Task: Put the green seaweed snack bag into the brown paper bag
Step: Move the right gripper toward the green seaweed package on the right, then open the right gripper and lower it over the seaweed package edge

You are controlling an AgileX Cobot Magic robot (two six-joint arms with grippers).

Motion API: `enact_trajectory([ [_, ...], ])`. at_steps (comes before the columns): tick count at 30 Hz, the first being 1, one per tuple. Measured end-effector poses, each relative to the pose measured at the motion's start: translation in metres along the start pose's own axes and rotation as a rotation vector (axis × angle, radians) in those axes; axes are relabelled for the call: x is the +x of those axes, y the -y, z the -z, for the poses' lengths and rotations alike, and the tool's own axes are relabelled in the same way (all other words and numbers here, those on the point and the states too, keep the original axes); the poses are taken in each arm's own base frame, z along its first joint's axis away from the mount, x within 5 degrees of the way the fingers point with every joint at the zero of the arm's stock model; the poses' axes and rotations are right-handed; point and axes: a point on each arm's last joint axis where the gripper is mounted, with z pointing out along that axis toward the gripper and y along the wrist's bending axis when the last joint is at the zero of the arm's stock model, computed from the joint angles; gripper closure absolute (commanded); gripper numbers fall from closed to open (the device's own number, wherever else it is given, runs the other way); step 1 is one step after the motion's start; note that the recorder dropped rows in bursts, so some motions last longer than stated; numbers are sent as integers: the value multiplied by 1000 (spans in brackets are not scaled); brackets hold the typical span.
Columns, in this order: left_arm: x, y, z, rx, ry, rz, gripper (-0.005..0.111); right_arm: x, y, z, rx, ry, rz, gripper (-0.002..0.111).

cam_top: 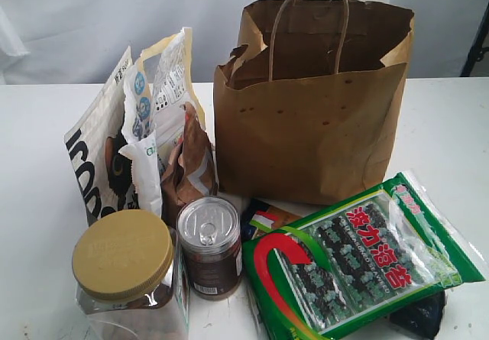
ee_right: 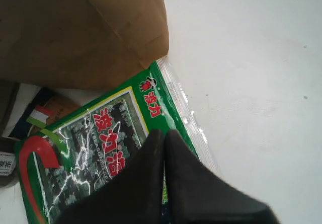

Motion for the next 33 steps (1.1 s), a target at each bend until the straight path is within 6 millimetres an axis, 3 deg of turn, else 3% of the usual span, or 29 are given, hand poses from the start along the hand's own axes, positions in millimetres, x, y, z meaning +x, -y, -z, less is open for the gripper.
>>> enact_trajectory([
  [9, 0, 0, 0, 0, 0, 0, 107, -10, -5, -5, -76, 169, 2, 108],
  [21, 0, 0, 0, 0, 0, 0, 107, 45, -9, -51, -185, 149, -100, 108],
  [33, 0, 0, 0, 0, 0, 0, 107, 55, -17, -55, -250, 65, -142, 108],
])
